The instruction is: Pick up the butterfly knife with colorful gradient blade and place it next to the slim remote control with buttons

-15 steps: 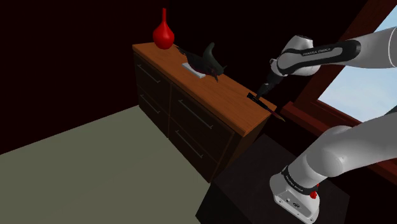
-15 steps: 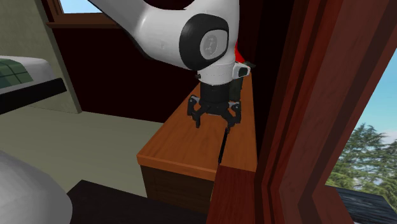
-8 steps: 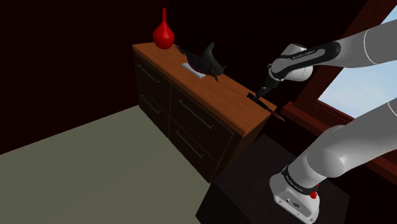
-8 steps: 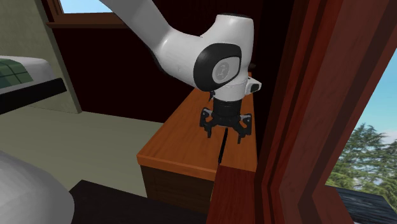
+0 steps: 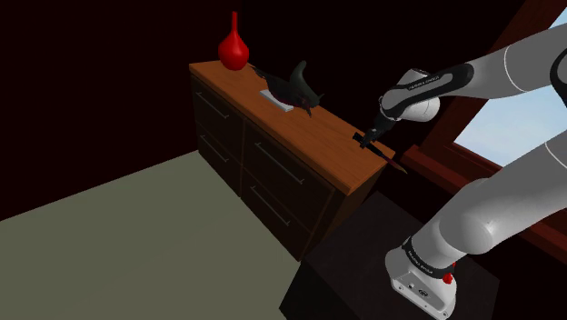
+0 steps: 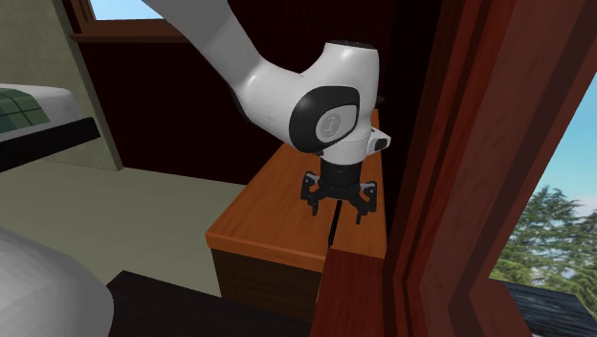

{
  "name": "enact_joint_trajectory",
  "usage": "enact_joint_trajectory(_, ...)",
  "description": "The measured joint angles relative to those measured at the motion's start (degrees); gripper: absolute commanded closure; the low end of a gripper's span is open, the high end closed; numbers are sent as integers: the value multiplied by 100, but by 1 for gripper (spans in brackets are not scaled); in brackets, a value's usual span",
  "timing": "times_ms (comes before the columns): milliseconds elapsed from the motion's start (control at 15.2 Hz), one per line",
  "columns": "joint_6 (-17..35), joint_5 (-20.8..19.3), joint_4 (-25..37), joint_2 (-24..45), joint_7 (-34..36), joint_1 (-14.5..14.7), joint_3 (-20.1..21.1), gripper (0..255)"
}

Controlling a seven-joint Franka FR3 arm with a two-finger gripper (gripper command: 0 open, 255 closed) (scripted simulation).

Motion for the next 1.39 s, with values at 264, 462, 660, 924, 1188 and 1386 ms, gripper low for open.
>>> enact_joint_trajectory(264, 4, 2, -1, 3, -2, 1, -1, 255)
enact_joint_trajectory(462, 4, 2, -1, 2, -2, 1, -1, 255)
enact_joint_trajectory(660, 4, 2, -1, 3, -3, 0, -1, 255)
enact_joint_trajectory(924, -37, -27, 9, -33, 18, -12, 7, 255)
enact_joint_trajectory(1188, -346, -204, 100, -278, 170, -81, 82, 255)
enact_joint_trajectory(1386, -619, -324, 193, -477, 287, -130, 154, 255)
